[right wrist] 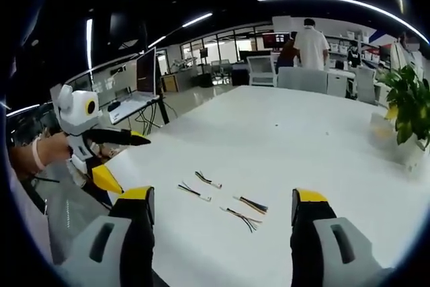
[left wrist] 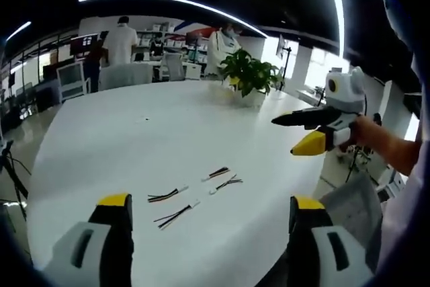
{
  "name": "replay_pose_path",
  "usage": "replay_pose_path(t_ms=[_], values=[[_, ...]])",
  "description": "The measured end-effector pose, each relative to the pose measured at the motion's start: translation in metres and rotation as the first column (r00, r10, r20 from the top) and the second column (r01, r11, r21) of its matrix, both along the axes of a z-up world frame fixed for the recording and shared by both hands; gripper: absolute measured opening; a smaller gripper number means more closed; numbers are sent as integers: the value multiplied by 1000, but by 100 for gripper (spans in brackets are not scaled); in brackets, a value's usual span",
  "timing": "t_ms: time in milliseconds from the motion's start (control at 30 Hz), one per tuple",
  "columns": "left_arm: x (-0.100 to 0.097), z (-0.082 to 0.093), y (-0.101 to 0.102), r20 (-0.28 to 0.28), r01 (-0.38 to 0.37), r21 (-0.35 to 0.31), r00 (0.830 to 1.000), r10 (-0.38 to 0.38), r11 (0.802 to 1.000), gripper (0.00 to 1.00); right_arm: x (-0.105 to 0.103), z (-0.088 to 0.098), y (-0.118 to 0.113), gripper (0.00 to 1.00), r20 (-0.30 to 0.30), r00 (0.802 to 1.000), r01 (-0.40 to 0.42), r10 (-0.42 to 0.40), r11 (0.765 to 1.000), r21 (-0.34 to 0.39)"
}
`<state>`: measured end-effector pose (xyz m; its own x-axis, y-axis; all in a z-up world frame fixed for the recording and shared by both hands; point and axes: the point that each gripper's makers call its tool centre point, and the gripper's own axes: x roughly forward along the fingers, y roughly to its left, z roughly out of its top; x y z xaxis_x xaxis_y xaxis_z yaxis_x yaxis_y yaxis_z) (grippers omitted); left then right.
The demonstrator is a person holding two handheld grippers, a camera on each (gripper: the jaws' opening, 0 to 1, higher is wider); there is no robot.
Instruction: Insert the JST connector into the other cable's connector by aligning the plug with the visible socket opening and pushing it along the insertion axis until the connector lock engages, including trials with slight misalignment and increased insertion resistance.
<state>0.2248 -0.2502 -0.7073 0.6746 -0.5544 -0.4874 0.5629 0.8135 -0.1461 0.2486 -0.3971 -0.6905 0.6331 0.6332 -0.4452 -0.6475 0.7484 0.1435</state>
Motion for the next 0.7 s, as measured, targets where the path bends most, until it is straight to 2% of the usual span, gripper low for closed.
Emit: replay_pose_path(t_ms=[300, 467, 600, 700], values=[[11, -1, -11, 9, 22, -16, 1000, -22, 1000, 95, 9, 3, 9, 81, 20, 1000, -15, 16, 1000, -11], [15, -2, -12, 21, 37, 7, 999, -37, 999, 94, 12, 3, 12, 80, 24, 999, -24, 24, 1000, -7], [21, 0, -13, 19, 35, -24, 999, -34, 999, 94, 15, 3, 12, 80, 27, 999, -28, 28, 1000, -9], [25, 1, -12, 27, 34, -6, 999, -33, 999, 94, 17, 3, 11, 79, 31, 999, -27, 27, 1000, -9]])
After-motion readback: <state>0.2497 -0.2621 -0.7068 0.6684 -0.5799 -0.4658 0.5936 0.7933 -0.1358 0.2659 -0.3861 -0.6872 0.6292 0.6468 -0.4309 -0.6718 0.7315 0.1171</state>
